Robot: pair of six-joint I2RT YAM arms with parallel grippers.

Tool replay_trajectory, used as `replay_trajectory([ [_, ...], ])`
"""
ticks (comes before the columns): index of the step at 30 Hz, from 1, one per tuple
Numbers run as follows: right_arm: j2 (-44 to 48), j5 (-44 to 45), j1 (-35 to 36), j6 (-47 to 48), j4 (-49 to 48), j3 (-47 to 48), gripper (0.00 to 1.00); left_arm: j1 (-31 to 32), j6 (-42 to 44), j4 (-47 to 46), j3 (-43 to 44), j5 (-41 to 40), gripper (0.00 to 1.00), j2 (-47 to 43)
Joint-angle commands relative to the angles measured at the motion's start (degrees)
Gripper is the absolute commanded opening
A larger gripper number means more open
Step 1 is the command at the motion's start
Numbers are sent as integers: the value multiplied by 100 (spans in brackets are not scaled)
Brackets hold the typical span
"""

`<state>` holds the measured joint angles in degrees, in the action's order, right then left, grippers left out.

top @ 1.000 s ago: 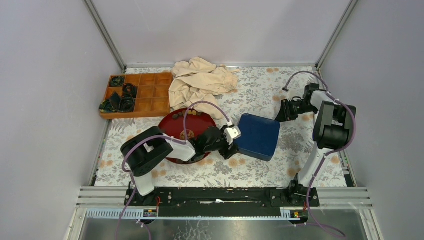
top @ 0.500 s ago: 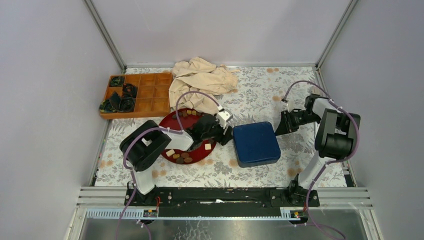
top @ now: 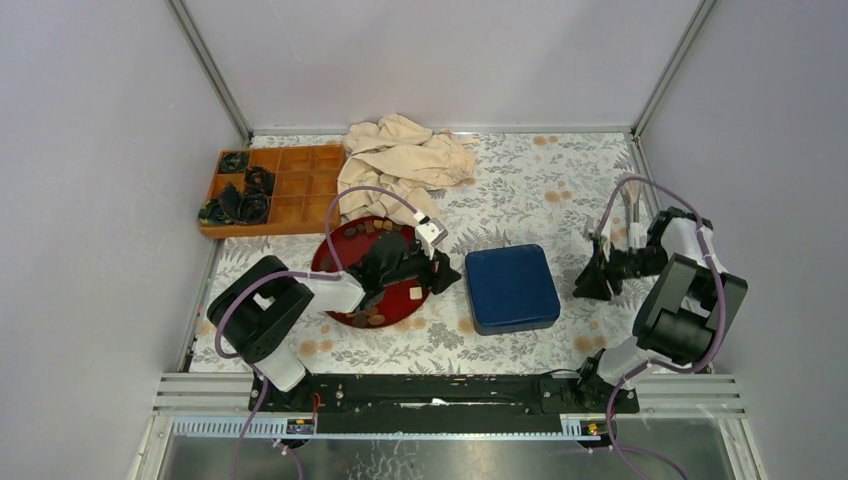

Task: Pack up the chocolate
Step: Adjust the packing box at the center of the board.

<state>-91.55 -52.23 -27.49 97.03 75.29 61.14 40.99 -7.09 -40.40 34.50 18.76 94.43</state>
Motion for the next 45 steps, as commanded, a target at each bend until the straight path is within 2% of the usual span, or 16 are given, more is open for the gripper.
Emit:
replay_trajectory([
  [1, 642, 785, -44, 4487, 855, -587, 49, 4, -152, -595, -181, 348, 75, -269],
  [4, 917, 768, -39, 5122, 865, -544, 50, 3, -86, -631, -250, 382, 77, -363],
  [7, 1300, 891, -41, 5639, 849, -818, 57, -8, 38, -923, -362, 382, 83, -364],
  [11, 1900, 1183, 114, 5695, 377, -1511, 60, -175, -333, -1583, -390, 528, 90, -145],
  [13, 2157, 1275, 232, 5698, 117, -1790, 62, -267, -707, -2198, -480, 473, 98, -27],
  [18, 2463, 1052, 419, 5641, 191, -1764, 64, -298, -1116, -3055, -662, 185, 99, -9],
  [19, 2414, 953, 419, 5487, 359, -1580, 64, -307, -1148, -3061, -668, 188, 99, -42],
  [22, 2174, 421, 419, 4000, 788, -875, 65, -364, -1207, -2940, -686, 380, 99, -179],
  [25, 2210, 90, 419, 1083, 12, -389, 63, -444, -1355, -2743, -696, 640, 99, -316],
  [27, 2487, 481, 463, 250, -262, -413, 64, -469, -1450, -2411, -611, 788, 99, -382],
  [29, 2744, 1075, 586, 78, -331, -624, 66, -470, -1502, -1772, -476, 922, 98, -441],
  [32, 2820, 1851, 639, 561, -400, -1163, 62, -469, -1486, -1089, -401, 885, 96, -538],
  [34, 2777, 2024, 641, 784, -526, -1538, 58, -469, -1460, -731, -423, 798, 94, -643],
  [37, 2751, 1752, 705, 493, -1126, -1990, 52, -472, -1470, -106, -413, 737, 90, -871],
  [42, 2844, 1557, 1608, -1379, -2948, -2564, 50, -469, -1716, 281, -687, 698, 87, -1383],
  [45, 2814, 1526, 2135, -2192, -3669, -2665, 40, -466, -1991, 774, -712, 688, 87, -1713],
])
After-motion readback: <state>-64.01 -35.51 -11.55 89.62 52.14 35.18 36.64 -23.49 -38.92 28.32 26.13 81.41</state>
